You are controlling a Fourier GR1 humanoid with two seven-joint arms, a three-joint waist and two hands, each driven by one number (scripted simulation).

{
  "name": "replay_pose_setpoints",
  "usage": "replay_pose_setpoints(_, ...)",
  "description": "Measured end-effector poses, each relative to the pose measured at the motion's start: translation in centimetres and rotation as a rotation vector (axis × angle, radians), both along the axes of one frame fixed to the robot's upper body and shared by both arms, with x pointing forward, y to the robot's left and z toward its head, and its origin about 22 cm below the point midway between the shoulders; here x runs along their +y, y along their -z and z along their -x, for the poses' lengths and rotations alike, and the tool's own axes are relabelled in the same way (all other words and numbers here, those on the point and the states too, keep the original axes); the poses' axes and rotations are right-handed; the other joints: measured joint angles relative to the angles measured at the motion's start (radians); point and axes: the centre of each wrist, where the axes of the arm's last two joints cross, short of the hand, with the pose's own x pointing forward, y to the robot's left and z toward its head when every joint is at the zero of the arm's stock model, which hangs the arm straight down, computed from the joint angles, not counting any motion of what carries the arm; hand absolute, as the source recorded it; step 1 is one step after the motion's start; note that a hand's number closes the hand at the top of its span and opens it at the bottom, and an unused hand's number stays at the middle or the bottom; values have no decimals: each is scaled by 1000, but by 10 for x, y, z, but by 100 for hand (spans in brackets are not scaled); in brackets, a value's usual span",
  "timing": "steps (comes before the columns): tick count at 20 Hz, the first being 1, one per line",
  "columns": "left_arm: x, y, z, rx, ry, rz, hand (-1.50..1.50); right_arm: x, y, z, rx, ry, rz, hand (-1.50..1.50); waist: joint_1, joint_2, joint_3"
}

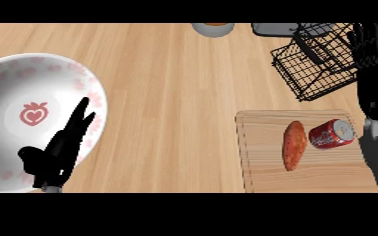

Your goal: Pick the sweet potato from the cutting board and place it in the tiered basket

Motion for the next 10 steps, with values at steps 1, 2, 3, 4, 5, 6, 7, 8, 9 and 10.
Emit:
replay_pose_setpoints(1,3,0,0,-10,-7,-9,0,-1,2,4,3,16,-14,150,-3,3,4)
replay_pose_setpoints(2,5,-3,-3,-22,-19,-27,0,-1,6,8,12,48,-46,150,-8,6,6)
replay_pose_setpoints(3,9,-8,-8,-42,-33,-57,0,-2,12,11,31,87,-87,150,-14,8,9)
replay_pose_setpoints(4,14,-12,-11,-54,-50,-91,0,-3,18,16,53,131,-136,150,-23,8,11)
replay_pose_setpoints(5,21,-17,-14,-74,-69,-127,0,-3,21,18,50,166,-200,150,-26,4,7)
replay_pose_setpoints(6,28,-21,-15,-92,-93,-170,0,-3,25,22,47,206,-264,150,-31,-1,3)
replay_pose_setpoints(7,32,-20,-14,-83,-106,-180,0,-10,16,22,-33,285,-309,150,-63,-18,12)
replay_pose_setpoints(8,35,-23,-15,-94,-118,-194,0,-25,38,31,65,393,-297,-150,-78,-2,10)
replay_pose_setpoints(9,38,-25,-15,-99,-131,-208,0,-38,60,43,157,509,-303,-150,-88,8,12)
replay_pose_setpoints(10,43,-27,-15,-101,-143,-223,0,-46,78,55,227,617,-321,-150,-97,12,13)
